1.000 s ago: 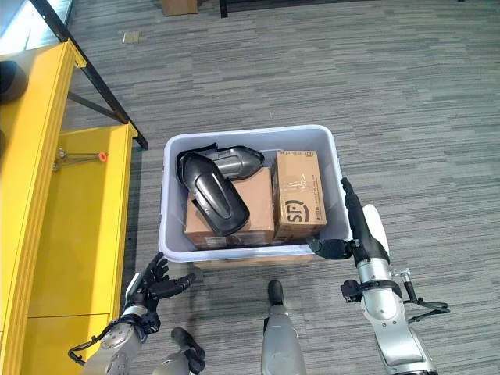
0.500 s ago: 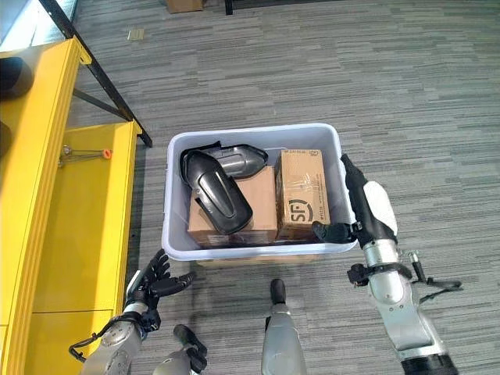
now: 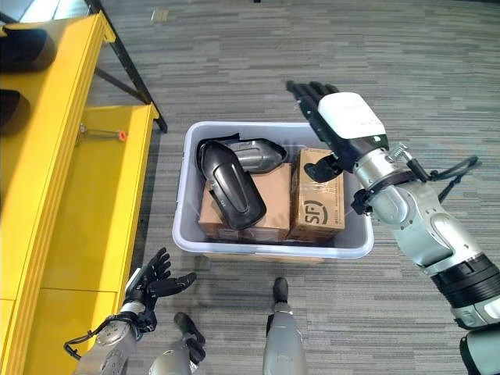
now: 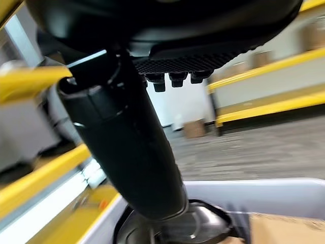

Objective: Move parts from the plastic box to the shelf.

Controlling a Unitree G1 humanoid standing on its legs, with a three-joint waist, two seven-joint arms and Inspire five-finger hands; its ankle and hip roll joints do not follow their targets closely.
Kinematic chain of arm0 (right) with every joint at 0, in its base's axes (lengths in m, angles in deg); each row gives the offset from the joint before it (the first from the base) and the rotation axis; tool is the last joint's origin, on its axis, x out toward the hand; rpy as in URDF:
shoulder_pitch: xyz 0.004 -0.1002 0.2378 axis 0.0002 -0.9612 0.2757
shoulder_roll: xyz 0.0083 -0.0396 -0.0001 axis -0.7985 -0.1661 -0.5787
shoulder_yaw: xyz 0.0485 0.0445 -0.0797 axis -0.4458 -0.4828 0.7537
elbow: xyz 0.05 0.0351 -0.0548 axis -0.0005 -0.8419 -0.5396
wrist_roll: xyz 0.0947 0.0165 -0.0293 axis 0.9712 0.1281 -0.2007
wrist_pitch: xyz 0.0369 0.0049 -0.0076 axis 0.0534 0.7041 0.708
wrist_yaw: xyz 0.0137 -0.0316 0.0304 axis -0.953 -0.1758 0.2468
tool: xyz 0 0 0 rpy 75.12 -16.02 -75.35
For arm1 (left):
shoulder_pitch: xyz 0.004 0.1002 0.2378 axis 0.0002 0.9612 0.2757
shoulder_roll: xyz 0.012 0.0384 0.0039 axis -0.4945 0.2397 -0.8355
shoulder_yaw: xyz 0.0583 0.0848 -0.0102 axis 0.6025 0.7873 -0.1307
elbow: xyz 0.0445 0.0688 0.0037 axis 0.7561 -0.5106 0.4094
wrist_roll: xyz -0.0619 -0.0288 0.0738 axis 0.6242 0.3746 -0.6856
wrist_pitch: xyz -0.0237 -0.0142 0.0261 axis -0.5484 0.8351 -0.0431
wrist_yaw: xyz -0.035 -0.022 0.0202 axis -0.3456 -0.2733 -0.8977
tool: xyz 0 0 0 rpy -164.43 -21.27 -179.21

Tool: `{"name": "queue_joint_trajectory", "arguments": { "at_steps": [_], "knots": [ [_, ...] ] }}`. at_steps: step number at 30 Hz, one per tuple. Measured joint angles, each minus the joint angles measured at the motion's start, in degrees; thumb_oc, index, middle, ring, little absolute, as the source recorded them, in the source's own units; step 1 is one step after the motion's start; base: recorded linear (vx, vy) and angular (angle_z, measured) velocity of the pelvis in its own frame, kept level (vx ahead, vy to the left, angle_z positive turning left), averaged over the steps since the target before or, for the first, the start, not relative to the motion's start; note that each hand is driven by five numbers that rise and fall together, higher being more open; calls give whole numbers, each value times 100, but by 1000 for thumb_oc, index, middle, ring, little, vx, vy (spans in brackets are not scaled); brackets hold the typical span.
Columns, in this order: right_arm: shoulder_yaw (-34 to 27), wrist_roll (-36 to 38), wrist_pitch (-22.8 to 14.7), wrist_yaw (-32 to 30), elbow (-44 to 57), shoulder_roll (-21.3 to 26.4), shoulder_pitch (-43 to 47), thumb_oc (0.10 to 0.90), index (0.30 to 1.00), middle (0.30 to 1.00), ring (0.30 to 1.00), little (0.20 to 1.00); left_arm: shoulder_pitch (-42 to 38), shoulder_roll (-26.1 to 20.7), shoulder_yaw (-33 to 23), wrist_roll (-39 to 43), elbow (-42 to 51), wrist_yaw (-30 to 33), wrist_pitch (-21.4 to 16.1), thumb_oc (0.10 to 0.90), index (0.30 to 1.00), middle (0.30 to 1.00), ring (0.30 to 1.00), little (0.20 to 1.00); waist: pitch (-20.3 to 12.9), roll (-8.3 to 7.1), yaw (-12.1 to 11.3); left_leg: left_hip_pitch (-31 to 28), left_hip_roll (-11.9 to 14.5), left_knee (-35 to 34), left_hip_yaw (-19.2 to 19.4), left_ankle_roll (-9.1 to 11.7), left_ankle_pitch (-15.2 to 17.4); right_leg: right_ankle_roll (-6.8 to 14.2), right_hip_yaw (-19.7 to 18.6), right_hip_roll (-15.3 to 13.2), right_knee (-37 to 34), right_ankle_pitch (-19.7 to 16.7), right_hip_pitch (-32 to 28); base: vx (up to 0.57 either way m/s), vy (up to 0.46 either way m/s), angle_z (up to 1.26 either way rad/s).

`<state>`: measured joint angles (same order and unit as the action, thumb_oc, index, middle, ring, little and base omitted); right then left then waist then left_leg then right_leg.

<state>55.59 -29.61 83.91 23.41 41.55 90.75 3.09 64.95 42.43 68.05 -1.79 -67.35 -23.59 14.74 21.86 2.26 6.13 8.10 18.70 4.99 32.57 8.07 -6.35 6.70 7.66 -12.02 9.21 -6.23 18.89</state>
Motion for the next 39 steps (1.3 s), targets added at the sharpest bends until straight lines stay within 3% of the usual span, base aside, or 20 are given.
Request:
{"name": "queue_joint_trajectory", "arguments": {
  "at_steps": [6,9,12,23,28,39],
  "knots": [
    [1053,-577,4,288,-199,-37,962,900,1000,1000,1000,1000,-315,-14,48,7,-3,-40,-8,900,1000,1000,1000,1000,279,-59,-35,109,5,55,-46,-8,3,-7,42,-21,60,4,74,-21,-1,4],
    [1060,-706,55,389,-232,-180,966,900,1000,1000,1000,1000,-410,-32,46,7,-2,-77,-9,900,1000,1000,1000,1000,390,-92,-51,128,7,77,-64,-11,5,-14,53,-25,84,11,84,-36,-1,2],
    [1076,-803,118,413,-601,-698,967,900,1000,1000,1000,1000,-506,-30,60,6,-16,-75,-6,900,1000,1000,1000,1000,477,-154,-56,220,24,153,-80,-24,14,-36,46,-36,178,25,191,0,0,0],
    [951,-914,290,494,-674,-1248,795,900,1000,1000,1000,1000,-685,-25,73,4,-22,146,-4,900,1000,1000,1000,1000,624,-185,-108,304,40,255,-156,-30,11,-54,56,-55,278,34,253,-12,4,1],
    [874,-916,392,419,-1061,-1676,676,900,1000,1000,1000,1000,-812,-25,73,-2,-161,181,-5,900,1000,1000,1000,1000,734,-283,-168,392,121,362,-219,-41,23,-76,102,-24,292,22,260,5,17,3],
    [620,-976,460,387,-988,-1941,10,900,1000,1000,1000,1000,-794,-27,-11,-9,-246,317,2,900,1000,1000,1000,1000,802,-397,-250,492,133,406,-334,-40,32,-83,189,-30,288,24,246,9,25,3]
  ]
}}
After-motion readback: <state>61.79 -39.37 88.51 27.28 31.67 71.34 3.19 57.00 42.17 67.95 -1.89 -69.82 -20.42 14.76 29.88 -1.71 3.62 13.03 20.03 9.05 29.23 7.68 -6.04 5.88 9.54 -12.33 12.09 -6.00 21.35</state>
